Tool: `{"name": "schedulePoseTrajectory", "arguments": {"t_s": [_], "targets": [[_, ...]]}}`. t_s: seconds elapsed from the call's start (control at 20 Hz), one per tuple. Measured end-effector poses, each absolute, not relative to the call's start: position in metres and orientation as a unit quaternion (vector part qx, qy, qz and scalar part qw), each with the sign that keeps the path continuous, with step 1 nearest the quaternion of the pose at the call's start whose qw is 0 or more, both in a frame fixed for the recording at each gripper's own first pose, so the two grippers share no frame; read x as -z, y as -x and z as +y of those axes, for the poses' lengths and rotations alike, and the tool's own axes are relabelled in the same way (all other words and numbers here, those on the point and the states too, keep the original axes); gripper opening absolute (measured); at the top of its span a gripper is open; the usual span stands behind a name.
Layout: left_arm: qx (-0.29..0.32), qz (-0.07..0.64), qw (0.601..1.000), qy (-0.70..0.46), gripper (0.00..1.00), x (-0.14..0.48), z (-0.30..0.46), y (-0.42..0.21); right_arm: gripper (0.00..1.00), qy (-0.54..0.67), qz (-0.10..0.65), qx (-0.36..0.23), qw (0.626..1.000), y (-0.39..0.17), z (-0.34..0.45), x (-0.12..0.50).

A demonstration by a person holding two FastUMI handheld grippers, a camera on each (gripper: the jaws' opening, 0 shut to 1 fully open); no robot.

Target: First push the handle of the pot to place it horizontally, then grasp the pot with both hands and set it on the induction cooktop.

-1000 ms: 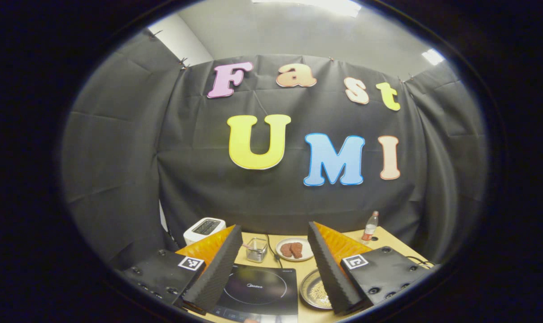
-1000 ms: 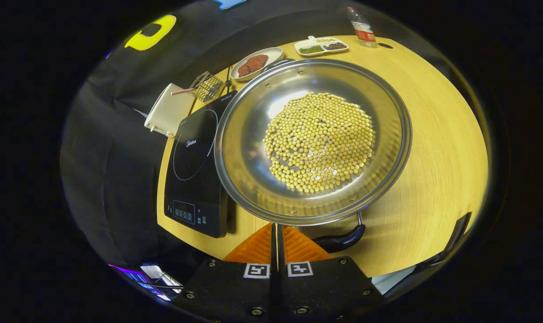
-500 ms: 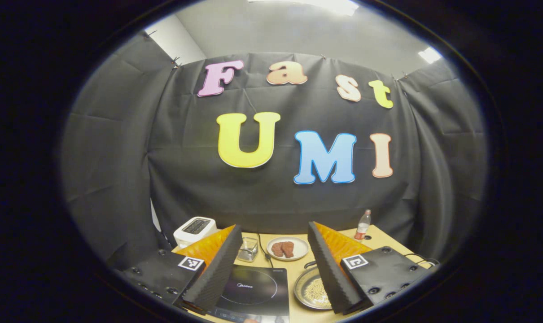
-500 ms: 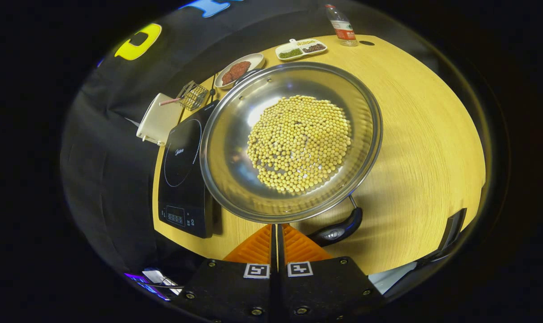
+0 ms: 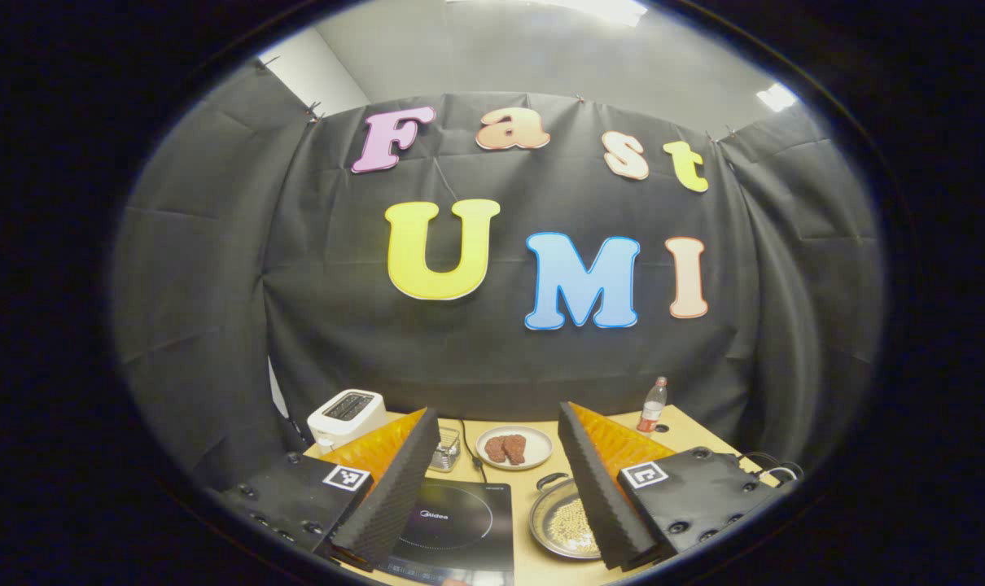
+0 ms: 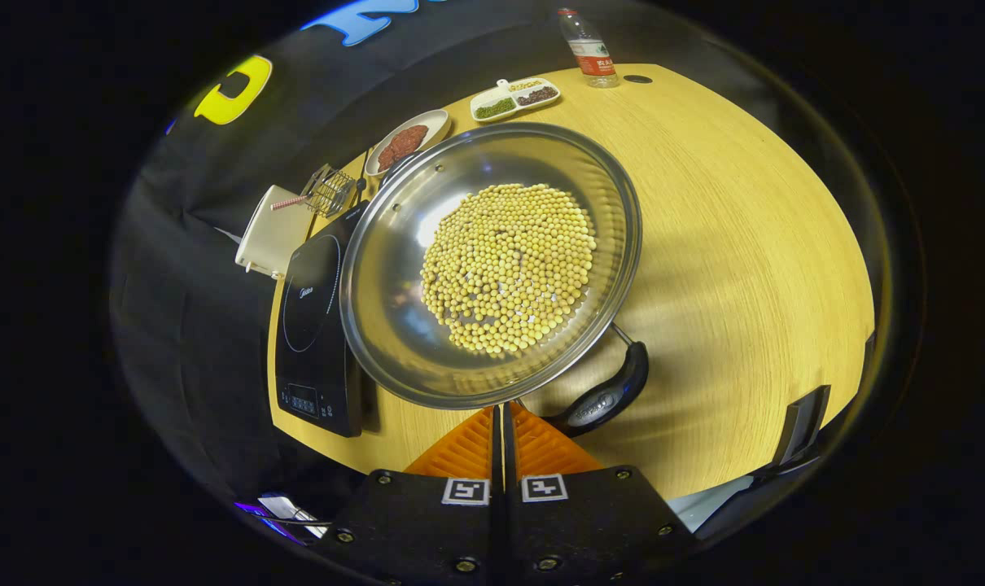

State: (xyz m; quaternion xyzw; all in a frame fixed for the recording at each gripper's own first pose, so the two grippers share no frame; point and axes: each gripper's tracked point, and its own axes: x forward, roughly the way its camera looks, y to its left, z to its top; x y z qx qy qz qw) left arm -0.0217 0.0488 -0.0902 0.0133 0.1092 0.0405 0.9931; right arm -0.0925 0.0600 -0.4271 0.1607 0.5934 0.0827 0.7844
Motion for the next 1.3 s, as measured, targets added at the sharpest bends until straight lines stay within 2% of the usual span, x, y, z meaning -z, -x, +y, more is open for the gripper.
{"name": "schedulePoseTrajectory", "arguments": {"t_s": [0.5,1.25,1.3], "targets": [[-0.040,0.122,0.992,-0.020,0.94,0.098,0.033,0.016,0.00,-0.150,0.585,-0.062,0.795,0.069,0.018,0.431],[-0.047,0.137,0.989,-0.043,0.99,0.107,-0.004,-0.001,0.00,-0.095,0.578,-0.078,0.806,0.018,-0.046,0.436],[-0.048,0.137,0.988,-0.043,0.94,0.109,-0.007,-0.003,0.00,-0.088,0.577,-0.080,0.808,0.015,-0.049,0.437]]}}
